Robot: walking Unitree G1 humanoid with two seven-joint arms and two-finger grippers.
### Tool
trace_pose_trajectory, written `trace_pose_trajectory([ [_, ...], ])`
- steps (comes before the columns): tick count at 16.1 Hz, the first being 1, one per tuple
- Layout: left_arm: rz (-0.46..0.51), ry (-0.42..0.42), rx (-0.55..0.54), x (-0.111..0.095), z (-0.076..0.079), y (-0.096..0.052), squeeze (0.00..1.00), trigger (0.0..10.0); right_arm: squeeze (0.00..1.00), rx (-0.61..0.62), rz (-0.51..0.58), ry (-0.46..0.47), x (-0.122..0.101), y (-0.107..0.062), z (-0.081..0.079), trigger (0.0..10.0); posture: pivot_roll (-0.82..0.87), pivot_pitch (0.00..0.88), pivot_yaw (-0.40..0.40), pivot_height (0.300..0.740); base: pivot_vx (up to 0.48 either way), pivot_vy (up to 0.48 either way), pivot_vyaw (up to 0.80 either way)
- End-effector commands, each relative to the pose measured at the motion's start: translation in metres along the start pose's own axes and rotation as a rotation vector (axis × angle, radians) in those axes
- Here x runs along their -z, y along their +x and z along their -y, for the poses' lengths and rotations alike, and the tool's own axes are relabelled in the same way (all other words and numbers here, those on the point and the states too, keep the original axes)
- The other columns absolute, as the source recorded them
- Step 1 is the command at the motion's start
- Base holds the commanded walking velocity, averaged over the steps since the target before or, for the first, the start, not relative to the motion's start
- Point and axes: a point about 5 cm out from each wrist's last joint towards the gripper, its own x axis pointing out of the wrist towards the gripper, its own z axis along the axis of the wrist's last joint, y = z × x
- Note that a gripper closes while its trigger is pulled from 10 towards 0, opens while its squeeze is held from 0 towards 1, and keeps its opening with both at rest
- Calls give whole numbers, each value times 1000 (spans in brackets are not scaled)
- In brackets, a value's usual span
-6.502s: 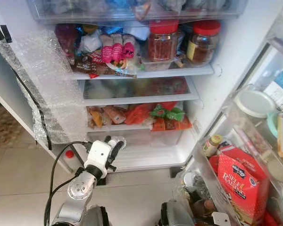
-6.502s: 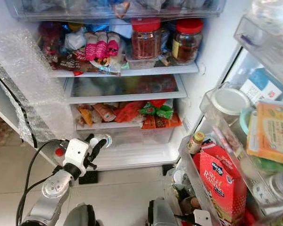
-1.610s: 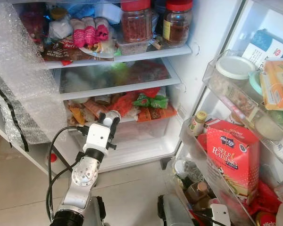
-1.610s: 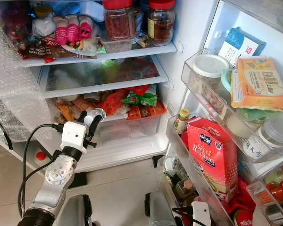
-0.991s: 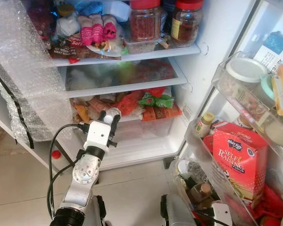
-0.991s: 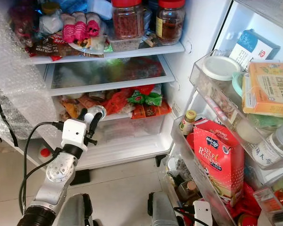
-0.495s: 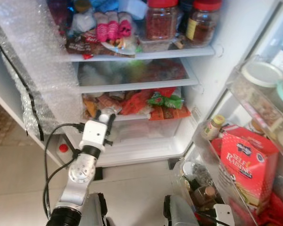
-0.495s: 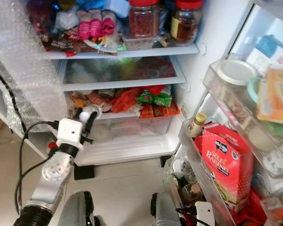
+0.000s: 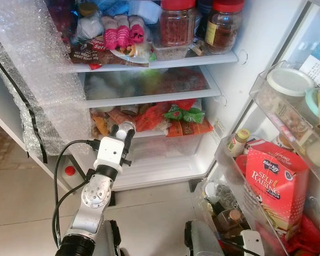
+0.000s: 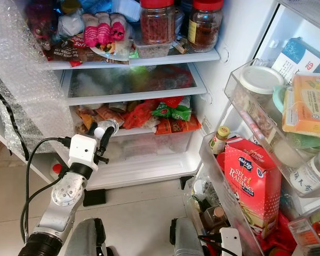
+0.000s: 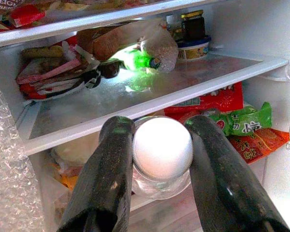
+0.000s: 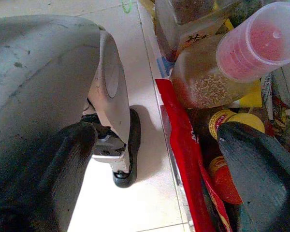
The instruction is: Restocking fridge
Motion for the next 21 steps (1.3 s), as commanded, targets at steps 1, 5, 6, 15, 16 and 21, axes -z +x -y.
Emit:
trace_pose_trajectory([
  [1,20,19,6,-4,0,4,0,10000,0,-32,-28,2,8,0,-8,10000,-193,107,-29,606,0,0,0],
  [5,19,19,9,-3,0,3,0,10000,0,-34,-29,-6,8,0,-8,10000,-195,97,-25,606,0,0,0],
  [6,18,20,10,-3,0,4,0,10000,0,-34,-29,-6,8,0,-8,10000,-194,94,-24,606,0,0,413],
  [15,17,22,9,-3,1,5,0,10000,0,-36,-29,21,8,1,-9,10000,-190,104,-26,606,0,0,0],
  [16,17,22,9,-3,1,5,0,10000,0,-36,-29,21,8,1,-9,10000,-190,104,-26,606,0,0,0],
  [21,22,20,0,-4,1,6,0,10000,0,-36,-30,19,7,1,-8,10000,-196,107,-32,606,0,0,0],
])
